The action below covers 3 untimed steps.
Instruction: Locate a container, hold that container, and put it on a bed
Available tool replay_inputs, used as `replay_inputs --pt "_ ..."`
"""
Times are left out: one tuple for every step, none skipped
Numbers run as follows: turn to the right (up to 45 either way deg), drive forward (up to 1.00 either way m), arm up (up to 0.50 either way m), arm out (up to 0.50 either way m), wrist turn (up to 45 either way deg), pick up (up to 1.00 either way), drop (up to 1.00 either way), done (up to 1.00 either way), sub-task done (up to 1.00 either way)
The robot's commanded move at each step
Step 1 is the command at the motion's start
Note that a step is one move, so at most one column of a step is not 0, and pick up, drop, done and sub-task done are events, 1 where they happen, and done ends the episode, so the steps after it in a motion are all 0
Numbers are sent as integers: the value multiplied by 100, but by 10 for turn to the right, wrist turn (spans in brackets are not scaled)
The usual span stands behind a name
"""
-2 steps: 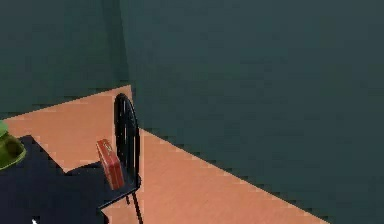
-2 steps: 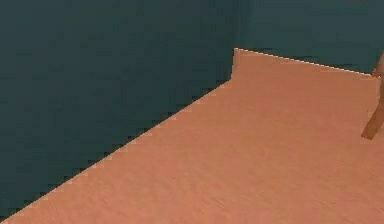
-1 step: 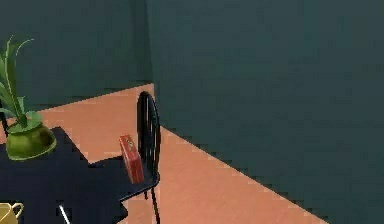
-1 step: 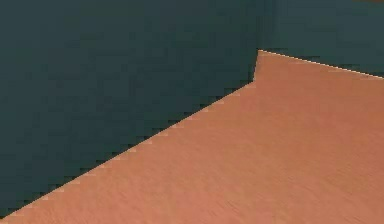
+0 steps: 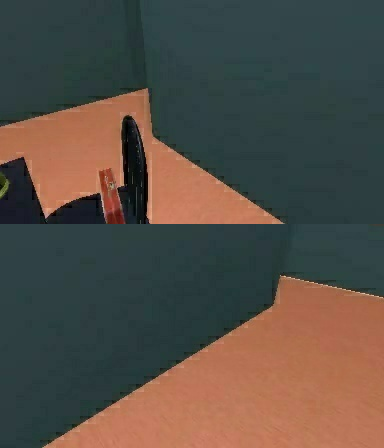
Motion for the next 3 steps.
replay_inputs --pt "-450 0 0 0 0 0 0 0 0" --pt "-450 0 0 0 0 0 0 0 0" --pt "-450 0 0 0 0 0 0 0 0"
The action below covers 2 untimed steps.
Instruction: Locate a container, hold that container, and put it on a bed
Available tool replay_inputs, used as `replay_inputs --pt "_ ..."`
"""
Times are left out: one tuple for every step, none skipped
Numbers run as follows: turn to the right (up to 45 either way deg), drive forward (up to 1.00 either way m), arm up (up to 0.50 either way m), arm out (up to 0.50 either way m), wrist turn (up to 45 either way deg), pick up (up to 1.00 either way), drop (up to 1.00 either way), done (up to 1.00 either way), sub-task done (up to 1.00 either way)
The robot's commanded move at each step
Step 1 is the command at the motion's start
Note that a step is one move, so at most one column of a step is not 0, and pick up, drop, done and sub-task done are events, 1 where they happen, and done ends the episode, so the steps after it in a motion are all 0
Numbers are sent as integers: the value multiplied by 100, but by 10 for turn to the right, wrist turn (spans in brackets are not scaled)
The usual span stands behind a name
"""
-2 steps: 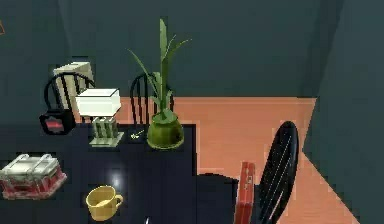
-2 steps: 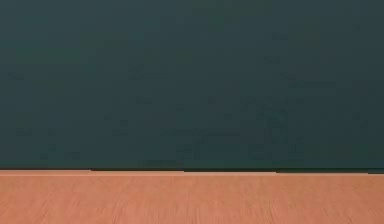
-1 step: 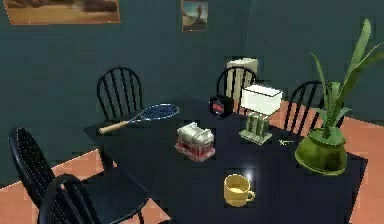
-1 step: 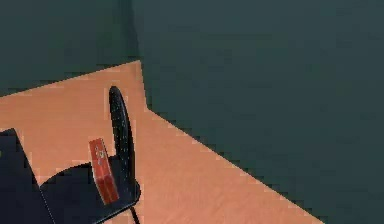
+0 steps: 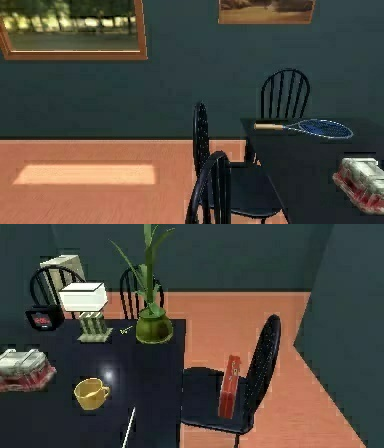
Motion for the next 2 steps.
replay_inputs --pt "-270 0 0 0 0 0 0 0 0" --pt "0 0 50 0 0 0 0 0 0"
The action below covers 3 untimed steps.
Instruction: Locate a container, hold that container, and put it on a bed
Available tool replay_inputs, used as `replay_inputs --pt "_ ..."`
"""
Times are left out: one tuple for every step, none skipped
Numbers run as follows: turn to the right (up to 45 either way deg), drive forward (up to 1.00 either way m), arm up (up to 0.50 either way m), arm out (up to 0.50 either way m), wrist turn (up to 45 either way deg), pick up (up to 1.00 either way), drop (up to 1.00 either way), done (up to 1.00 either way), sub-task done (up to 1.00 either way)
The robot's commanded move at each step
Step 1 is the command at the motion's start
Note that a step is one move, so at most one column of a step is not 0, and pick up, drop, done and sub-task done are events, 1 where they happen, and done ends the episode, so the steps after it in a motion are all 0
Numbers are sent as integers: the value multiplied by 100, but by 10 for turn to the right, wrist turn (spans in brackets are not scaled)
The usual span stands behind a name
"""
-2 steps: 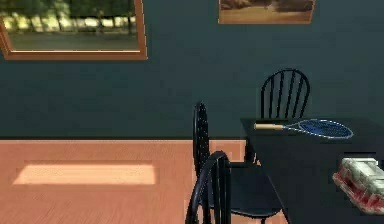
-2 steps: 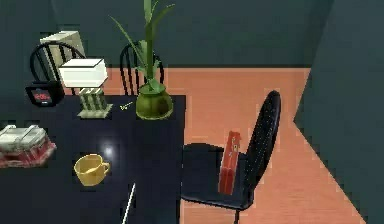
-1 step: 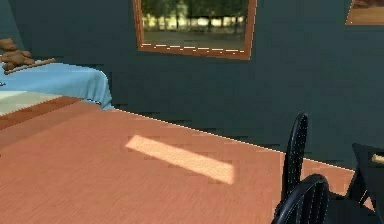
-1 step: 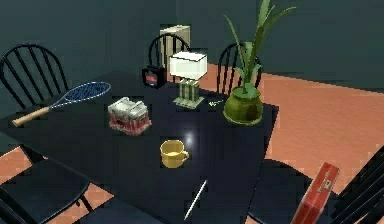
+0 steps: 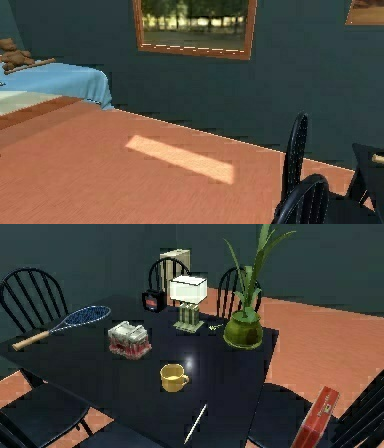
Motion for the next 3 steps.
replay_inputs --pt "0 0 34 0 0 0 0 0 0" --pt "0 0 0 32 0 0 0 0 0" --pt "0 0 0 0 450 0 0 0 0"
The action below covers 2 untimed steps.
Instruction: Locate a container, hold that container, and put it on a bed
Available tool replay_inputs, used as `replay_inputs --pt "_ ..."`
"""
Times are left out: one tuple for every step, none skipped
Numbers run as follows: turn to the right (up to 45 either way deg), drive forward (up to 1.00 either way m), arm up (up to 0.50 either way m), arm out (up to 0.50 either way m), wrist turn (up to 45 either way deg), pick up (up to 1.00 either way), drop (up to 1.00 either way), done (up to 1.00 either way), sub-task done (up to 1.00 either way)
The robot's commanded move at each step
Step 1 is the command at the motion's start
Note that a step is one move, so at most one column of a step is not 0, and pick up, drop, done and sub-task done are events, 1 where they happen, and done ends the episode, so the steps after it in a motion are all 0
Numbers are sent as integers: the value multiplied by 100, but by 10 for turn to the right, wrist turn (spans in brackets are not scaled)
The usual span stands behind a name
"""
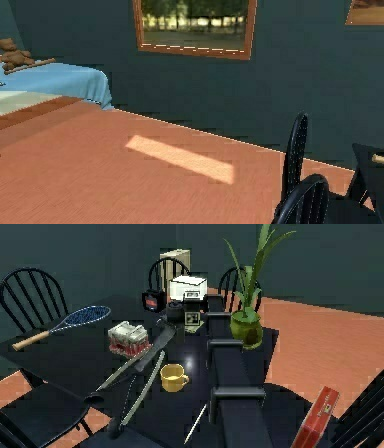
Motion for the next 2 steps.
replay_inputs --pt "0 0 0 0 450 0 0 0 0" --pt "0 0 0 0 450 0 0 0 0"
